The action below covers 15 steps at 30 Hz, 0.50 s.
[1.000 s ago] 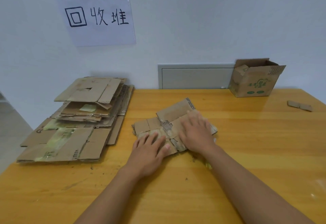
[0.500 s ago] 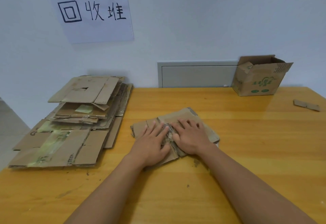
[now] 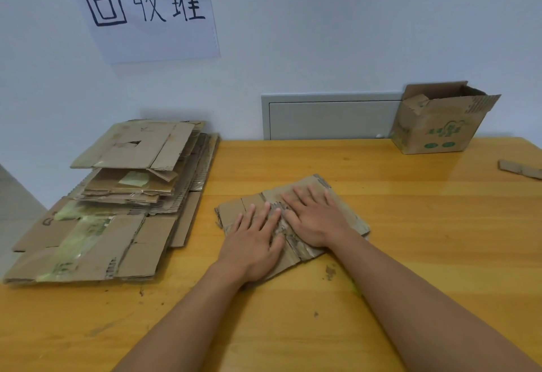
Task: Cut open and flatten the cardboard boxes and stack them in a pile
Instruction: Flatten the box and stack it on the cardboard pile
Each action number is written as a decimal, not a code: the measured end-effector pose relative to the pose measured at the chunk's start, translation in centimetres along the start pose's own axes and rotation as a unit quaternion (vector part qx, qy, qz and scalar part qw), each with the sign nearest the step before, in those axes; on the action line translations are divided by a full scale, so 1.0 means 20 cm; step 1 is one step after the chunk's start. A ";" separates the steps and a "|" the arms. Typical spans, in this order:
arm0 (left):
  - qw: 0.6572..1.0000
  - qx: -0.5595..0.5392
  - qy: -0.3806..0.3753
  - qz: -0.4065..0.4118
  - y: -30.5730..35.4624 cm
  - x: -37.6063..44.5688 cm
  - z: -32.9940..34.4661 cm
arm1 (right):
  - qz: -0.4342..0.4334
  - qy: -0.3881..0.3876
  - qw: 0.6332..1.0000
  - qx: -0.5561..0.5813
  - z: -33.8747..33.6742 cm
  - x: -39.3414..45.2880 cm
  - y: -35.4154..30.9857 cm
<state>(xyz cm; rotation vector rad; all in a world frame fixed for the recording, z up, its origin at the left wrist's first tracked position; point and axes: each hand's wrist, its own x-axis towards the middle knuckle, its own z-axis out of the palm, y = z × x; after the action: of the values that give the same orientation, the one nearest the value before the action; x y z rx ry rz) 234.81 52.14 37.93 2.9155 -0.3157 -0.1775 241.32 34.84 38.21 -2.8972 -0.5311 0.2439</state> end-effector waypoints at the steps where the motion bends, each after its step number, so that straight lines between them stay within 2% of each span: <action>1: 1.000 -0.004 -0.001 -0.003 0.00 0.00 0.00 | 0.013 0.005 1.000 0.006 0.00 0.00 0.00; 6: 0.999 -0.040 -0.018 -0.007 0.00 0.00 -0.04 | 0.086 0.006 0.996 0.005 0.01 0.02 -0.02; 15: 1.000 -0.015 0.017 -0.021 0.02 0.05 -0.07 | 0.055 -0.036 0.998 -0.015 -0.10 0.02 0.06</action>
<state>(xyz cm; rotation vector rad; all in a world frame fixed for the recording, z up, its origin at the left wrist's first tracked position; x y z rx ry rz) 235.93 51.84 39.25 2.8926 -0.2441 -0.1374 242.56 33.58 39.81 -2.9592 -0.3899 0.3611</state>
